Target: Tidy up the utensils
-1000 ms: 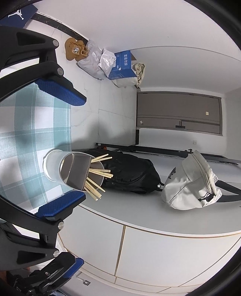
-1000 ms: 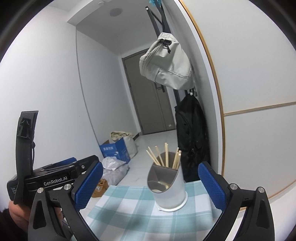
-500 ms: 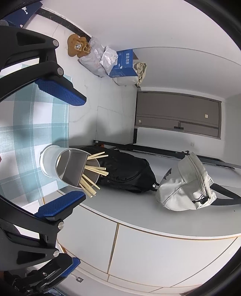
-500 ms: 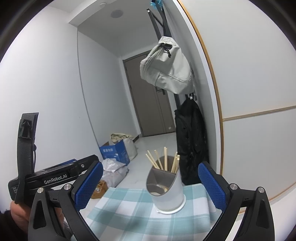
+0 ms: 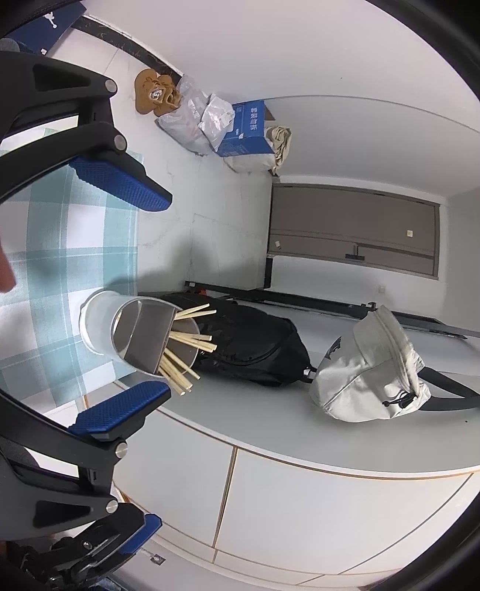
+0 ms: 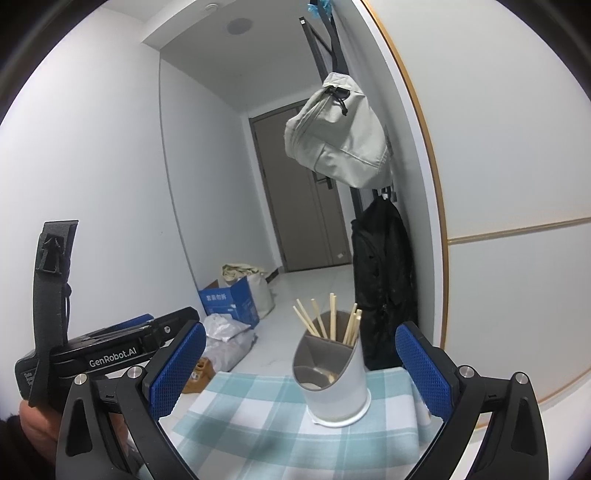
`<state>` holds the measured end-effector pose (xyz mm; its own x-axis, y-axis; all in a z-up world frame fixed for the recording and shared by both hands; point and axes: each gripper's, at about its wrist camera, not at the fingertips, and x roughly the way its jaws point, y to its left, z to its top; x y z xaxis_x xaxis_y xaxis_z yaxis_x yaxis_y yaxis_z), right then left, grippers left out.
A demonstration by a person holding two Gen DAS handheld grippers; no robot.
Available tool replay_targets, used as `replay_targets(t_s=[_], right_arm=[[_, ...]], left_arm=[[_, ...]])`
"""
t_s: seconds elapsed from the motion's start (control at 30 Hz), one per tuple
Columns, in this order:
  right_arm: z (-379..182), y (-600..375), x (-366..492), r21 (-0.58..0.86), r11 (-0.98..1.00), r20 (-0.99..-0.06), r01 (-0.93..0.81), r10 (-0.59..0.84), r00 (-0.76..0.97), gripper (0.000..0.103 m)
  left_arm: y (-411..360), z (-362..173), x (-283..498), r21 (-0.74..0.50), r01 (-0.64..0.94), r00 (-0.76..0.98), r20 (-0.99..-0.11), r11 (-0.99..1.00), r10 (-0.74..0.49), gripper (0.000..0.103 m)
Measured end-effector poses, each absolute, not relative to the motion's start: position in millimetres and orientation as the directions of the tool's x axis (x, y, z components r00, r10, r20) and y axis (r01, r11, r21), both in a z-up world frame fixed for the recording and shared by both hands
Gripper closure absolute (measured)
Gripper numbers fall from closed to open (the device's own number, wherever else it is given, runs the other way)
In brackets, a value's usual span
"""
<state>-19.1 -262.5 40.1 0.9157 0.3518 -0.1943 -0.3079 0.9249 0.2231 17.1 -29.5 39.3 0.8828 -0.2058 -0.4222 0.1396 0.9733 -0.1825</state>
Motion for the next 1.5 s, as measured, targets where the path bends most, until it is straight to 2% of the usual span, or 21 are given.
replay_targets(t_s=[1.5], right_arm=[[43.8, -264.5, -24.0, 0.242, 0.922, -0.178, -0.303, 0.349, 0.920, 0.000]], left_arm=[[-35.5, 35.4, 19.1, -0.158, 0.086, 0.897, -0.418, 0.984, -0.145, 0.012]])
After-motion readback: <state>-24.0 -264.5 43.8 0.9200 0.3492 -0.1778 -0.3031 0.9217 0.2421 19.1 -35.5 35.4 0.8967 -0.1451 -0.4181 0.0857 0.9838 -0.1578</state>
